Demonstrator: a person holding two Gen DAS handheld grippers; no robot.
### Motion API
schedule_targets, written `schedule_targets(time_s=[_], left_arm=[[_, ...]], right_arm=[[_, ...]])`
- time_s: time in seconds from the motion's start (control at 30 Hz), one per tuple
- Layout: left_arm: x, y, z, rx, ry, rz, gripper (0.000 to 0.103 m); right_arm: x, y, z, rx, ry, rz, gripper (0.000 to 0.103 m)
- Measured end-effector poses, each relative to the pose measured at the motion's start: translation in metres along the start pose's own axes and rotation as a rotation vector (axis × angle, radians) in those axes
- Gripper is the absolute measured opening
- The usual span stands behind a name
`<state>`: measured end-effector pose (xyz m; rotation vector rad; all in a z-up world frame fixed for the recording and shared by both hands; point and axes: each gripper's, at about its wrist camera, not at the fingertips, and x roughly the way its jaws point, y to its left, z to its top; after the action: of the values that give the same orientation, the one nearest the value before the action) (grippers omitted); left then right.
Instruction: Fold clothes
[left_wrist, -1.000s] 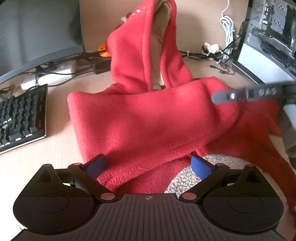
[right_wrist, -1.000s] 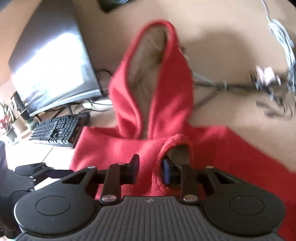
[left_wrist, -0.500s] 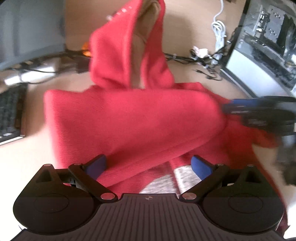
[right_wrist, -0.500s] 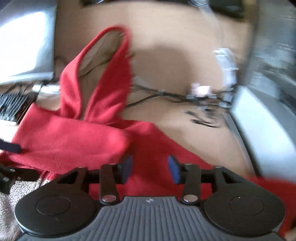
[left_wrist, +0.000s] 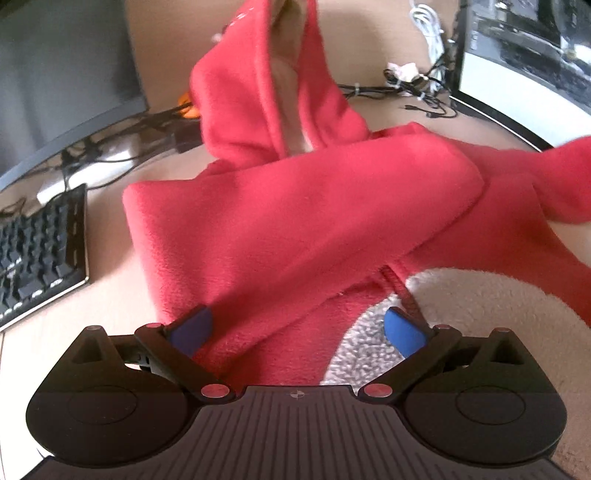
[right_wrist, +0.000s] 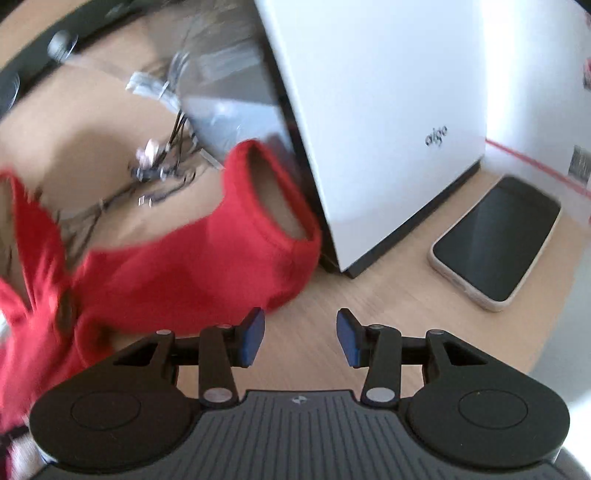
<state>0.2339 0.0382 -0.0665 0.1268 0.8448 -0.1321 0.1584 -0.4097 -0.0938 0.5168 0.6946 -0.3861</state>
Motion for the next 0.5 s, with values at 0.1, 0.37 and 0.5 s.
schedule_targets(time_s=[0.1,0.37,0.5], left_arm=[[-0.002,0.003,0.005,-0.049,0.01,-0.009,0.101],[-0.019,0.002,0.015,-0.145,0.044,0.052,0.101],[-0.03,0.008,0.012,-0.165,0.046,0.063,0.101]], right_arm=[[0.005,0.006,0.003,-0.005,-0.023,0.037,0.043],[0.006,0.043,0.005,-0.132,-0.072,0.112,0.017],[-0.005,0.075,0.013,-0.222,-0.122,0.178,0.014]])
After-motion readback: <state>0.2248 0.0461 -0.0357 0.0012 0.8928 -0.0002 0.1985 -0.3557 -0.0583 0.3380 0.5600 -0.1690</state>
